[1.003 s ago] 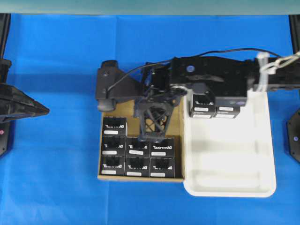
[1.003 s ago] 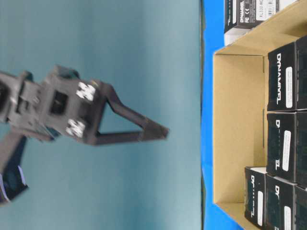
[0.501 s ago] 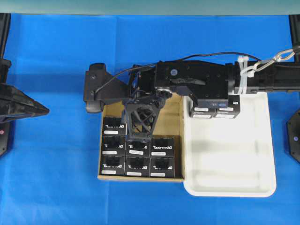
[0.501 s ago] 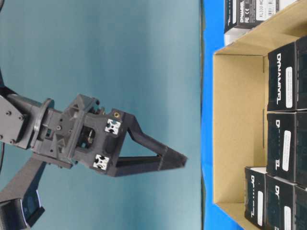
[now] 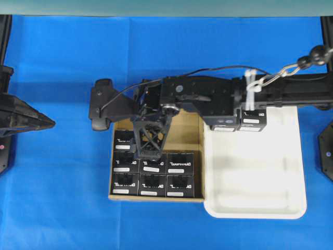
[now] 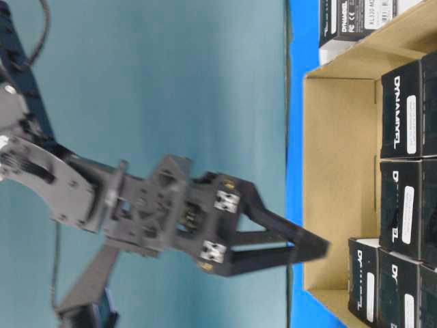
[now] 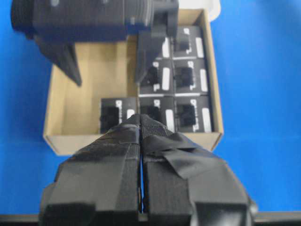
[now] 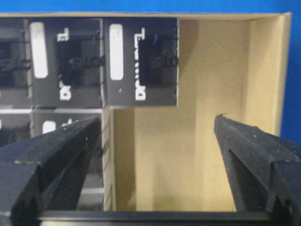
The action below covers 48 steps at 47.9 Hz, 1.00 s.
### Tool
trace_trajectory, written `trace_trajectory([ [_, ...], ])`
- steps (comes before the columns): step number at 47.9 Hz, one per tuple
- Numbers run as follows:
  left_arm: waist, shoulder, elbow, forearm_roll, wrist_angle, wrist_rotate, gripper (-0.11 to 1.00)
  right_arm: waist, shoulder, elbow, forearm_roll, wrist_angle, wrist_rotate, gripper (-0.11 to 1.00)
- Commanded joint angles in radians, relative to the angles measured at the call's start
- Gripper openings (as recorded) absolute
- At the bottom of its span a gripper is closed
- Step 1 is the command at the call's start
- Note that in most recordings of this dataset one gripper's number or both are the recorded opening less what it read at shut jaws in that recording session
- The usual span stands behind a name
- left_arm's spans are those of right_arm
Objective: Pick the box from inside the cardboard box.
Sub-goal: 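Lower the open right gripper around the top-right black box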
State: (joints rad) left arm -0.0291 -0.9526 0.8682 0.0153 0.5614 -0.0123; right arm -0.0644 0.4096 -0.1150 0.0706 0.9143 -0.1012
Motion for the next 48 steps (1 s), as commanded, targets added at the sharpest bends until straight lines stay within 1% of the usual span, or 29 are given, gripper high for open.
trace_trajectory([
  [1,-0.002,0.006,-0.028,0.002,-0.006,0.000,-0.05,0.002,0.020,-0.021,0.003,-0.006,0.002,0.97],
  [18,-0.002,0.006,-0.025,0.002,-0.006,0.000,-0.05,-0.002,0.097,-0.104,0.003,0.003,0.012,0.97],
  [35,-0.002,0.006,-0.021,0.000,-0.005,0.002,-0.05,-0.002,0.132,-0.127,0.003,0.014,0.012,0.97],
  [48,-0.002,0.006,-0.020,0.000,-0.006,0.003,-0.05,-0.006,0.158,-0.186,0.005,0.071,0.008,0.97],
])
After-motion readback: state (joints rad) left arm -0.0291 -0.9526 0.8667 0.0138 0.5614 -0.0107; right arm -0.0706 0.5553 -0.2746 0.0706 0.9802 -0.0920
